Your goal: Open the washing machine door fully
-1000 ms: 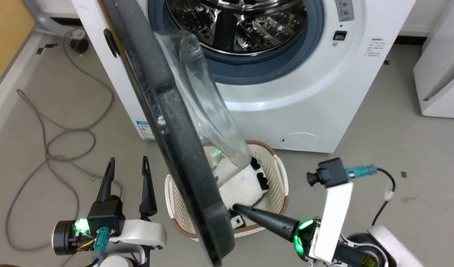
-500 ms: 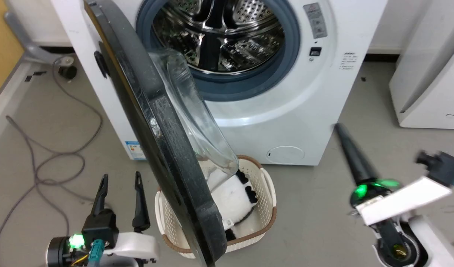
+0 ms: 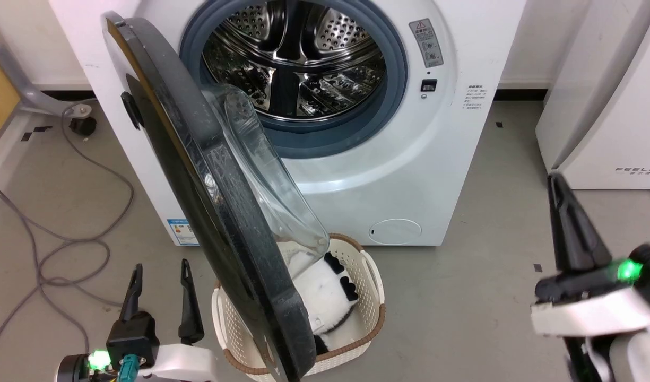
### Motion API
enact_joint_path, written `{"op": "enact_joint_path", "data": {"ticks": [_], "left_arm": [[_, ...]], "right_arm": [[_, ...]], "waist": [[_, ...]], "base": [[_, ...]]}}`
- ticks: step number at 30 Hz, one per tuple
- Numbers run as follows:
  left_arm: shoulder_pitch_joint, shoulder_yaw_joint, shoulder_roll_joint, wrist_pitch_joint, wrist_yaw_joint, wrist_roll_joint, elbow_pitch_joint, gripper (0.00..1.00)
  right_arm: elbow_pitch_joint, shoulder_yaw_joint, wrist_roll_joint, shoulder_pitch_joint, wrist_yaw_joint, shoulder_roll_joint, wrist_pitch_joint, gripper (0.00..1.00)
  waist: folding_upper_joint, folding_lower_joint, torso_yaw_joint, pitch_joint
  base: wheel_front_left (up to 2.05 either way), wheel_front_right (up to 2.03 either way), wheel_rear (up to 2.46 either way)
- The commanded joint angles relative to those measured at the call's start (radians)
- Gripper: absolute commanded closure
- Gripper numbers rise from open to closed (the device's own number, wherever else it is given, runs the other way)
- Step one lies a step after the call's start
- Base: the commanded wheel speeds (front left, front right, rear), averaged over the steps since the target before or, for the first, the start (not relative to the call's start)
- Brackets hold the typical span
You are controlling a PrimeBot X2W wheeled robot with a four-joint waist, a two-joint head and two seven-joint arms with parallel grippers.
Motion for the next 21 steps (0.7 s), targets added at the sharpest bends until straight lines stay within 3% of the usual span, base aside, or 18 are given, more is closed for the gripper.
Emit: {"op": "enact_joint_path", "data": {"ticks": [1,6,15,16,17,21], "left_arm": [[0.011,0.004,0.006,-0.005,-0.004,0.005,-0.001,0.00],[0.014,0.000,0.005,-0.005,-0.007,0.006,-0.001,0.00],[0.025,-0.001,0.003,-0.005,-0.004,0.006,-0.007,0.00],[0.027,-0.001,0.003,-0.005,-0.004,0.005,-0.007,0.00],[0.029,0.000,0.002,-0.005,-0.004,0.005,-0.006,0.00],[0.032,-0.004,0.002,-0.005,-0.009,0.006,-0.002,0.00]], "right_arm": [[-0.009,-0.012,-0.033,0.030,0.001,0.015,-0.004,1.00],[0.001,-0.068,-0.090,0.109,0.001,0.074,-0.004,1.00],[0.018,-0.101,-0.150,0.232,0.001,0.120,-0.004,1.00],[0.020,-0.103,-0.151,0.240,0.001,0.125,-0.004,0.67],[0.022,-0.101,-0.153,0.247,0.001,0.128,-0.004,0.00],[0.015,-0.097,-0.191,0.265,0.001,0.135,-0.004,0.00]], "waist": [[-0.0001,0.0001,-0.001,-0.002],[-0.0001,0.0001,0.007,-0.007],[-0.0001,0.0001,0.011,-0.015],[-0.0001,0.0001,0.011,-0.017],[-0.0001,0.0001,0.011,-0.019],[-0.0001,0.0001,0.015,-0.026]], "base": [[0.00,0.00,0.00],[0.00,0.00,0.00],[0.00,0.00,0.00],[0.00,0.00,0.00],[0.00,0.00,0.00],[0.00,0.00,0.00]]}}
